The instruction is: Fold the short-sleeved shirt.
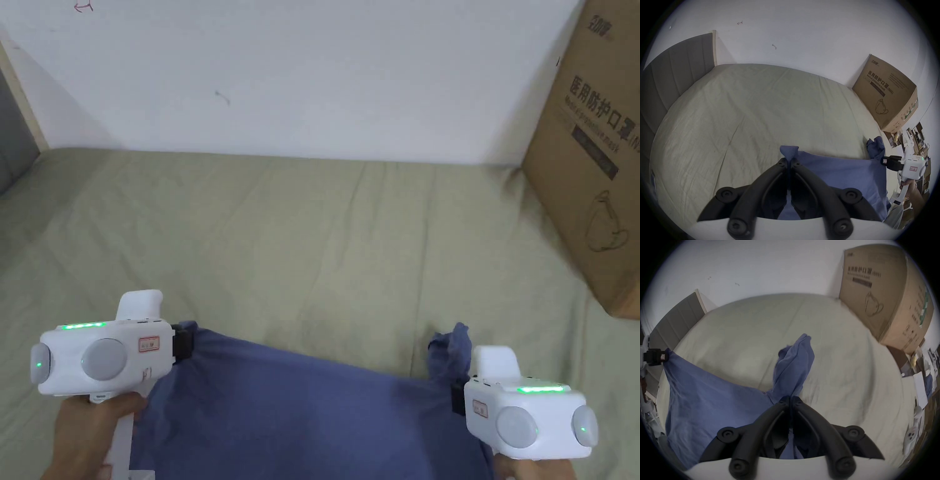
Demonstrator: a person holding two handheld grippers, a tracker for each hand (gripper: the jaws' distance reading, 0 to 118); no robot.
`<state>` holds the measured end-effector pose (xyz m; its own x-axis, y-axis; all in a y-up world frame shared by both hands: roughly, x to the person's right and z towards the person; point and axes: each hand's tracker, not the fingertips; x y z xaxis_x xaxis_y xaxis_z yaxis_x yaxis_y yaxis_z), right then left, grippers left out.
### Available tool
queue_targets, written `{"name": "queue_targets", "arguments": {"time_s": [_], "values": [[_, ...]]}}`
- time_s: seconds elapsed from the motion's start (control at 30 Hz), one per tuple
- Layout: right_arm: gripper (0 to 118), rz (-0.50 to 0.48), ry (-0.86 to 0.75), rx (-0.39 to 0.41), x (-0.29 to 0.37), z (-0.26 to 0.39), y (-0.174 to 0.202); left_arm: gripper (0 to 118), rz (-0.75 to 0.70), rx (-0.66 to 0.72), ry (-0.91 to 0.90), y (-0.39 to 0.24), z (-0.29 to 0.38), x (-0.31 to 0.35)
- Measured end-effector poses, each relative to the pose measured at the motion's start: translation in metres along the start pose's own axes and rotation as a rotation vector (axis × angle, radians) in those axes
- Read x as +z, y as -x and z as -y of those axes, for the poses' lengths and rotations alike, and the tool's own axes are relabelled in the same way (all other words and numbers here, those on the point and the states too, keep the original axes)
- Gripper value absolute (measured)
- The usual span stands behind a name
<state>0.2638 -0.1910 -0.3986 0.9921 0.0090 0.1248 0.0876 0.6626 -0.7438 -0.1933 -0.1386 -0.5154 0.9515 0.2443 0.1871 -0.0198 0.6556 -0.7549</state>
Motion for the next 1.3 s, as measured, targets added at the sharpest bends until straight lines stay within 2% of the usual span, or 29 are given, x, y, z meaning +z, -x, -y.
{"name": "queue_targets", "arguments": {"time_s": [0.3,0.53,0.73,0.97,1.1,1.3], "values": [[2,-0.066,-0.304,-0.002,0.135,-0.052,-0.003,2,0.033,0.021,-0.192,-0.018,-0.031,0.11],[2,-0.115,-0.582,-0.024,0.235,-0.138,-0.01,2,0.018,-0.025,-0.417,-0.044,-0.115,0.211],[2,-0.112,-0.769,-0.018,0.293,-0.215,-0.014,2,0.0,-0.094,-0.567,-0.08,-0.193,0.274],[2,-0.137,-0.883,-0.035,0.337,-0.291,-0.014,2,-0.03,-0.129,-0.67,-0.097,-0.267,0.3],[2,-0.119,-0.93,-0.015,0.339,-0.333,-0.017,2,-0.053,-0.152,-0.711,-0.104,-0.3,0.302],[2,-0.104,-0.964,0.006,0.337,-0.36,-0.007,2,-0.083,-0.163,-0.747,-0.105,-0.34,0.285]]}}
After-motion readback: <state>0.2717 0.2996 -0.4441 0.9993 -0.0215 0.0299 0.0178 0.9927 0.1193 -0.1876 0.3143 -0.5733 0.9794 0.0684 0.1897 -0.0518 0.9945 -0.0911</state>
